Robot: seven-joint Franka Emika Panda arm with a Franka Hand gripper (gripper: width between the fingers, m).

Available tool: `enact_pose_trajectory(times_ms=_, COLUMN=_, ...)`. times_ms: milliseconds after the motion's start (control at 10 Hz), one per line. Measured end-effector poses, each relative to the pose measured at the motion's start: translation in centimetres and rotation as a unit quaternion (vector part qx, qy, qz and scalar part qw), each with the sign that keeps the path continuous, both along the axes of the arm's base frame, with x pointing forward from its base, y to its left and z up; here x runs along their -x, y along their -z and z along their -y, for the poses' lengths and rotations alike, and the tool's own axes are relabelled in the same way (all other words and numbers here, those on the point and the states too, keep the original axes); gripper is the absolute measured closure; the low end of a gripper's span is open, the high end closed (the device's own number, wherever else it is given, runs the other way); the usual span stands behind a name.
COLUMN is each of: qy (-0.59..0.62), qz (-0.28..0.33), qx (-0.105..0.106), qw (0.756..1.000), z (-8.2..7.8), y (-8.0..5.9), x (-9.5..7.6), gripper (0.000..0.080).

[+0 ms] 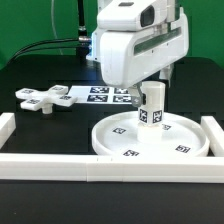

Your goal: Assemble round table

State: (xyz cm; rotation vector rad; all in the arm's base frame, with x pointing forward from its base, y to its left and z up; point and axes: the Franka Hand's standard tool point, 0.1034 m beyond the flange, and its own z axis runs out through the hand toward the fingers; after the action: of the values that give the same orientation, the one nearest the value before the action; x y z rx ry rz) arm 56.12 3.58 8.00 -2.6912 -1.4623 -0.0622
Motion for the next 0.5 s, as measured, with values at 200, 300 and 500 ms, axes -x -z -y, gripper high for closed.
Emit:
enact_pose_trajectory(times_ms=200, qy=-0.046, qz=0.003, qx=0.003, qw=0.999, z=0.13, y=0.06, x=0.02, gripper=0.015)
enact_pose_trajectory(times_ms=300, qy=-0.077, qz=0.009, qx=0.007, qw=0.997, z=-0.25, y=0.03, x=-0.05, gripper=0.015)
enact_pose_trajectory(times_ms=500, qy=-0.176, qz=0.008, qx=0.021, qw=0.984, z=-0.47, y=0.12, x=-0.24, gripper=0.015)
